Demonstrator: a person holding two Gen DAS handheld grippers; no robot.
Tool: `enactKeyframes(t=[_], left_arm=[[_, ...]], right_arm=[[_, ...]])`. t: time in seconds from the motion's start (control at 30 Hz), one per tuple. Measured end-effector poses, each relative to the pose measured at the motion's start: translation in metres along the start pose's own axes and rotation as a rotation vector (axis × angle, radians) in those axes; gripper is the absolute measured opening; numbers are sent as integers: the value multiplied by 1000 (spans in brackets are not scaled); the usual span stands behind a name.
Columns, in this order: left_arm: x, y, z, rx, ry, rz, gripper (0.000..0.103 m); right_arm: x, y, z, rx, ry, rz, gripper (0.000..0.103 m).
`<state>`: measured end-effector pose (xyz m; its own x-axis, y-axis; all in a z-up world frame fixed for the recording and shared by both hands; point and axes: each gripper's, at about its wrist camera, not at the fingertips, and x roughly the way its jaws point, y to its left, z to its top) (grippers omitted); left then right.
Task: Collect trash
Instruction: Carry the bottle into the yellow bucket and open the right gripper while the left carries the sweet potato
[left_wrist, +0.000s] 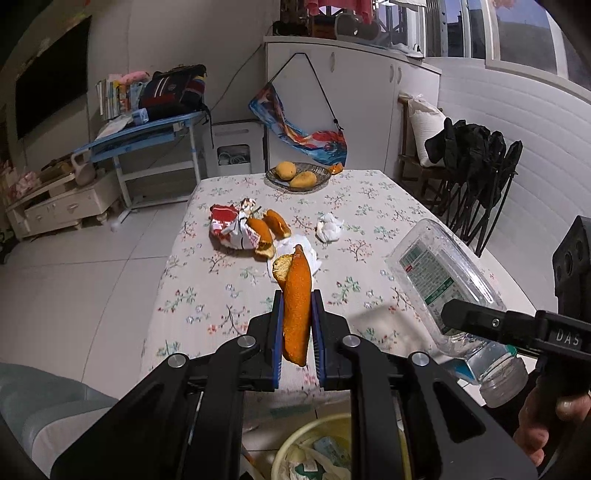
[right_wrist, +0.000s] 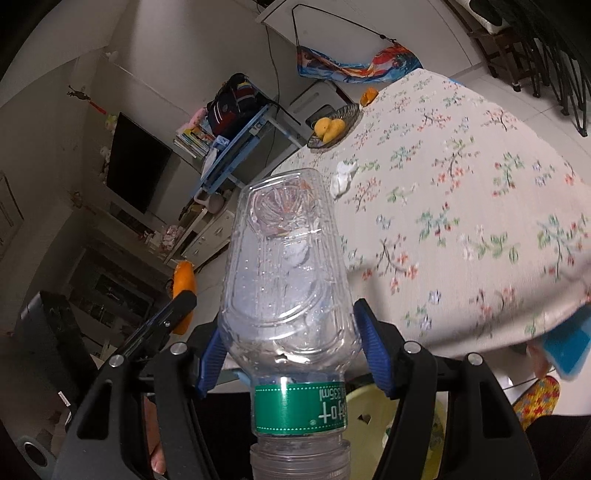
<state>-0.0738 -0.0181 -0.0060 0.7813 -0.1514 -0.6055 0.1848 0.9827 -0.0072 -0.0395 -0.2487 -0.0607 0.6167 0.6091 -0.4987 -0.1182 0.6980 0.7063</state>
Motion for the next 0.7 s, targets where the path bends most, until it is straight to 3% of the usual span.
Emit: enactKeyframes(t=[0.43, 0.7], left_arm=[[-17, -5, -27, -5, 25, -9, 14], [-24, -9, -40, 1, 37, -17, 14]], right_arm=[[-4, 4, -23, -6, 43, 0, 63], [7, 6, -46, -19, 156, -32, 63]])
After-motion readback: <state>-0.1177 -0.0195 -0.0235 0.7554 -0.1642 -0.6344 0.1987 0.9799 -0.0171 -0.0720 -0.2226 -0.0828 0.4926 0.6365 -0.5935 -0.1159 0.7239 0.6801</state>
